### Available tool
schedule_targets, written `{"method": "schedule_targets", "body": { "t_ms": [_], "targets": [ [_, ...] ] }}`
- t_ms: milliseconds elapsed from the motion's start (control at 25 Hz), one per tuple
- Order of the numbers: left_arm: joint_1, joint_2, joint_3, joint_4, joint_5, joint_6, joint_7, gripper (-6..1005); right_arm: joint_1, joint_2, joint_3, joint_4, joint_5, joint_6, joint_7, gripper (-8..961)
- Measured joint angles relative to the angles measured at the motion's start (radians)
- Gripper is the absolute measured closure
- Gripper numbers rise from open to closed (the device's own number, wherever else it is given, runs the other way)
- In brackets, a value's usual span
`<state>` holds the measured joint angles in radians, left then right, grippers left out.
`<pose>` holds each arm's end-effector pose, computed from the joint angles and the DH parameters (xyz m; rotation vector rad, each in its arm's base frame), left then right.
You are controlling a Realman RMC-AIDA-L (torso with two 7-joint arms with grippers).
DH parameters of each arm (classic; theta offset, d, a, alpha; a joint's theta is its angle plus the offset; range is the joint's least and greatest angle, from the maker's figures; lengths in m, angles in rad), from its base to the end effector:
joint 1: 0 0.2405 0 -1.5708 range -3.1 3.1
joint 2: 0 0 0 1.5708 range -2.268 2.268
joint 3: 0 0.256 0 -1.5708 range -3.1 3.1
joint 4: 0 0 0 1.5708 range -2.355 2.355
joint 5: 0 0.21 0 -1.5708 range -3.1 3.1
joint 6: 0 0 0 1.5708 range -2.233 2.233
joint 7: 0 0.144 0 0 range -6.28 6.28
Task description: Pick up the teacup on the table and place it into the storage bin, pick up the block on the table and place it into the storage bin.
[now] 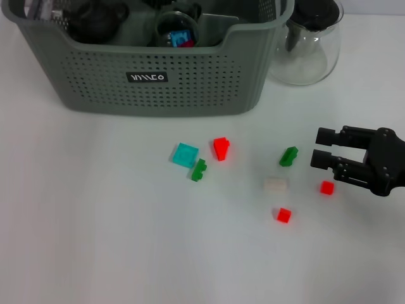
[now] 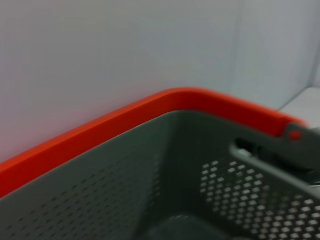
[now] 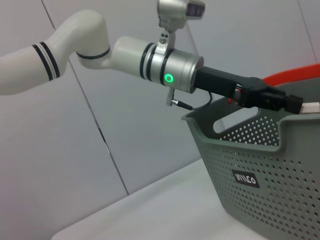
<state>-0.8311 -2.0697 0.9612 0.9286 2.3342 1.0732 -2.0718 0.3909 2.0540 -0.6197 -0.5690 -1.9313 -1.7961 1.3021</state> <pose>-0.1571 0.4575 0.0247 -2.4537 -0.6499 -0.1883 0.2875 0.2681 0.0110 -2.7091 0.7138 0.9953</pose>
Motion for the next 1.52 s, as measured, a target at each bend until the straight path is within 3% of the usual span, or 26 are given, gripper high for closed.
{"method": "schedule_targets", "body": {
  "t_ms": [160, 400, 480, 640, 720, 840, 1000, 1200, 1400, 1520],
  "targets": [
    [-0.001, -0.022, 0.004, 0.000, 0.048, -0.019, -0.014, 809, -0.002, 0.000, 0.000, 0.000, 0.000, 0.000, -0.001, 418],
    [0.025, -0.029, -0.014, 0.049, -0.006, 0.012, -0.028, 587, -0.003, 0.000, 0.000, 0.000, 0.000, 0.002, -0.002, 419],
    [0.063, -0.032, -0.042, 0.101, -0.093, 0.060, -0.016, 556, -0.005, 0.001, 0.000, 0.000, 0.001, 0.002, -0.002, 419],
    [0.182, -0.035, -0.140, 0.195, -0.415, 0.281, 0.114, 495, -0.007, 0.001, 0.000, 0.000, 0.003, 0.000, -0.001, 419],
    [0.256, -0.030, -0.190, 0.206, -0.566, 0.438, 0.207, 464, -0.007, 0.001, 0.000, 0.000, 0.004, -0.003, 0.002, 419],
    [0.360, -0.030, -0.249, 0.189, -0.666, 0.621, 0.327, 467, -0.007, 0.000, 0.000, 0.000, 0.005, -0.003, 0.004, 418],
    [0.477, -0.050, -0.274, 0.123, -0.625, 0.732, 0.539, 472, -0.004, 0.001, 0.001, 0.000, 0.006, -0.003, 0.005, 419],
    [0.577, -0.102, -0.259, -0.006, -0.478, 0.731, 0.869, 479, 0.005, 0.000, 0.007, -0.002, 0.006, 0.001, 0.029, 418],
    [0.555, -0.098, -0.250, -0.249, -0.426, 0.629, 1.133, 476, 0.011, -0.004, 0.012, -0.002, 0.006, 0.002, 0.041, 418],
    [0.521, -0.098, -0.250, -0.314, -0.396, 0.481, 1.161, 474, 0.014, -0.005, 0.013, -0.003, 0.006, 0.000, 0.044, 419]
  ]
}}
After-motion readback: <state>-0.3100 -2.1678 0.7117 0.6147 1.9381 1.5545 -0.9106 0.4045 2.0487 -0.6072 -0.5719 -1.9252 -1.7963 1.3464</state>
